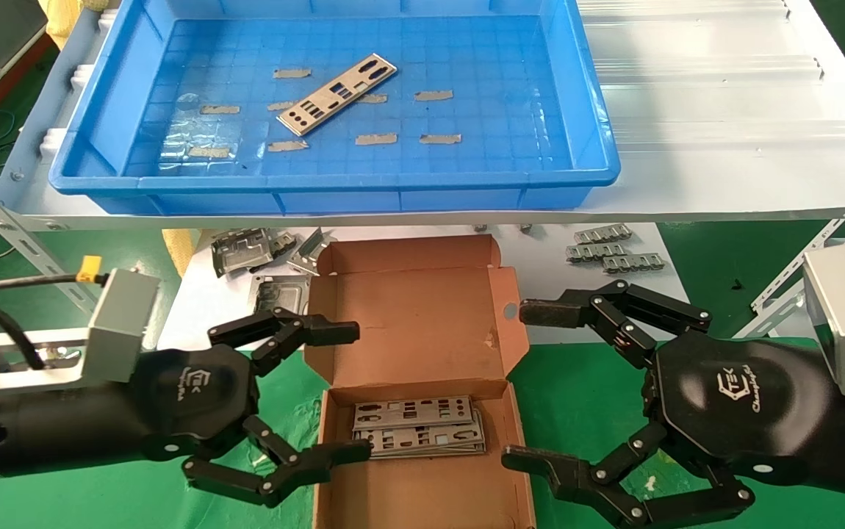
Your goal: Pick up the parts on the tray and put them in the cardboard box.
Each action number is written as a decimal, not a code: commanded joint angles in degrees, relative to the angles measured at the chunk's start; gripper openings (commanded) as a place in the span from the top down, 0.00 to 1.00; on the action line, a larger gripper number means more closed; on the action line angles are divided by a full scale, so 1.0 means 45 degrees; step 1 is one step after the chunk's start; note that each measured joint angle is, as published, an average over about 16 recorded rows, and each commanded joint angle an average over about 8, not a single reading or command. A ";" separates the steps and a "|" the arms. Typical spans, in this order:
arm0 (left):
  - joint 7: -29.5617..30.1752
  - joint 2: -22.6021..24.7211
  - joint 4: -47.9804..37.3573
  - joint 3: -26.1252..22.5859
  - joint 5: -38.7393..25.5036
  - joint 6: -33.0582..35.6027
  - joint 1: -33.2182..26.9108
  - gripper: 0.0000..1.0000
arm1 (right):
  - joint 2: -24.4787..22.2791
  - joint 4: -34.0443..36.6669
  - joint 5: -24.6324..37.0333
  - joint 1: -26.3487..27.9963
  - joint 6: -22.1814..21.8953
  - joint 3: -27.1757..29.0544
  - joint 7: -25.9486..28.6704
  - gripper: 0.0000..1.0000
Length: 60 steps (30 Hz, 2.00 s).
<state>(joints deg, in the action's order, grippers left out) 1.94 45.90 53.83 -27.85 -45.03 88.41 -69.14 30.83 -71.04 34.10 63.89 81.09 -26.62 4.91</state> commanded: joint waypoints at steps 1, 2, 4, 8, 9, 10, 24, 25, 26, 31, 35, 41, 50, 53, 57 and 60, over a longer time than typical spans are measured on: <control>0.0159 -0.0196 0.0356 0.0213 0.0057 -0.0049 0.0136 0.00 | 0.0000 0.0000 0.0000 0.0000 0.0000 0.0000 0.0000 0.00; 0.0239 -0.0296 0.0537 0.0321 0.0086 -0.0074 0.0206 0.00 | 0.0000 0.0000 0.0000 0.0000 0.0000 0.0000 0.0000 0.00; 0.0398 -0.0492 0.0892 0.0534 0.0143 -0.0123 0.0342 0.00 | 0.0000 0.0000 0.0000 0.0000 0.0000 0.0000 0.0000 0.00; 0.0718 -0.0886 0.1608 0.0963 0.0258 -0.0221 0.0617 0.00 | 0.0000 0.0000 0.0000 0.0000 0.0000 0.0000 0.0000 0.00; 0.0799 -0.0986 0.1790 0.1072 0.0287 -0.0246 0.0687 0.00 | 0.0000 0.0000 0.0000 0.0000 0.0000 0.0000 0.0000 0.00; 0.0876 -0.1082 0.1964 0.1177 0.0315 -0.0270 0.0753 0.00 | 0.0000 0.0000 0.0000 0.0000 0.0000 0.0000 0.0000 0.00; 0.1906 -0.2366 0.4298 0.2574 0.0693 -0.0586 0.1646 0.00 | 0.0000 0.0001 0.0000 -0.0001 -0.0001 0.0000 0.0000 0.00; 0.1948 -0.2426 0.4410 0.2641 0.0713 -0.0600 0.1688 0.00 | 0.0000 0.0001 -0.0001 -0.0001 -0.0001 0.0000 0.0000 0.00; 0.1979 -0.2475 0.4501 0.2696 0.0731 -0.0612 0.1722 0.00 | 0.0000 0.0002 -0.0001 -0.0001 -0.0002 0.0000 0.0000 0.00; 0.2037 -0.2586 0.4700 0.2821 0.0782 -0.0644 0.1806 0.00 | -0.0001 0.0003 -0.0002 -0.0003 -0.0004 0.0000 -0.0001 0.00; 0.2011 -0.2542 0.4610 0.2769 0.0777 -0.0641 0.1782 0.00 | -0.0001 0.0003 -0.0002 -0.0003 -0.0004 0.0000 -0.0001 0.00; 0.1987 -0.2486 0.4506 0.2704 0.0755 -0.0626 0.1738 0.00 | -0.0001 0.0003 -0.0002 -0.0003 -0.0004 0.0000 -0.0001 0.00; 0.1962 -0.2438 0.4421 0.2651 0.0725 -0.0615 0.1702 0.00 | -0.0001 0.0003 -0.0002 -0.0003 -0.0004 0.0000 -0.0001 0.00; 0.1957 -0.2429 0.4403 0.2641 0.0719 -0.0612 0.1695 0.00 | -0.0001 0.0003 -0.0002 -0.0003 -0.0004 0.0000 -0.0001 0.00; 0.1954 -0.2420 0.4387 0.2631 0.0714 -0.0609 0.1689 0.00 | -0.0001 0.0003 -0.0002 -0.0003 -0.0004 0.0000 -0.0001 0.00; 0.1951 -0.2415 0.4377 0.2626 0.0710 -0.0607 0.1687 0.00 | -0.0001 0.0003 -0.0002 -0.0003 -0.0004 0.0000 -0.0001 0.00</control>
<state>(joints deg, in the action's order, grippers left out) 10.72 35.03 73.53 -16.03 -41.83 85.68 -61.55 30.82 -71.02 34.09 63.88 81.07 -26.62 4.91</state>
